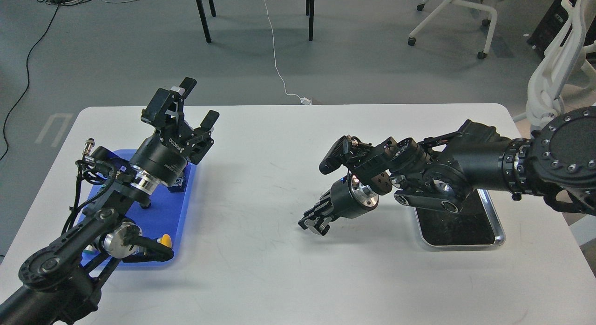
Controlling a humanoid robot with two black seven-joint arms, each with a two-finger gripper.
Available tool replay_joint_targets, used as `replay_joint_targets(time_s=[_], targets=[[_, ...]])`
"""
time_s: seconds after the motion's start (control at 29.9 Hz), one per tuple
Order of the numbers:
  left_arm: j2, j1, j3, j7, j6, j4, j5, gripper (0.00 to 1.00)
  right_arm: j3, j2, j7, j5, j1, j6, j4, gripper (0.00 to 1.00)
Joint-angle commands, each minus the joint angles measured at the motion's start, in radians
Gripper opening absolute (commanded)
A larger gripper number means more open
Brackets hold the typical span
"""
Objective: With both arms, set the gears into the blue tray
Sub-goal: 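Carry the black part with the right gripper toward the table center, then open the right gripper to set the black part on the table, then reach the left gripper toward the black part on the table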
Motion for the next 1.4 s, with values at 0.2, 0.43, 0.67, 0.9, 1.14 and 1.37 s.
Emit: replay_joint_targets(time_s=[0.2,0.43,0.67,0.9,1.14,1.37], targets=[[0.000,0.002,0.000,0.000,-0.001,0.000,0.000,0.98,-0.001,0.005,0.000,0.003,-0.036,-0.051,-0.029,0.32],[0.001,0.002,0.000,0.000,-0.001,0.000,0.001,0.98,0.005,-0.016,0.000,0.034,-0.038,-0.063,-0.025,0.73],[0.026,0.002,0.003,-0.011,-0.001,0.000,0.004,0.98,0.142,-0.175,0.000,0.167,-0.013,-0.056,-0.003,0.96],[0.092,-0.013,0.020,-0.022,-0.004,-0.034,0.101,0.98,0.402,-0.462,0.000,0.470,-0.165,-0.059,0.116,0.96],[0.124,-0.035,0.060,-0.022,-0.115,-0.135,0.534,0.98,0.870,-0.541,0.000,0.842,-0.573,-0.051,0.136,0.96],[0.124,-0.307,0.409,-0.022,-0.117,-0.137,1.274,0.98,1.171,-0.541,0.000,1.030,-0.818,0.019,0.149,0.96]])
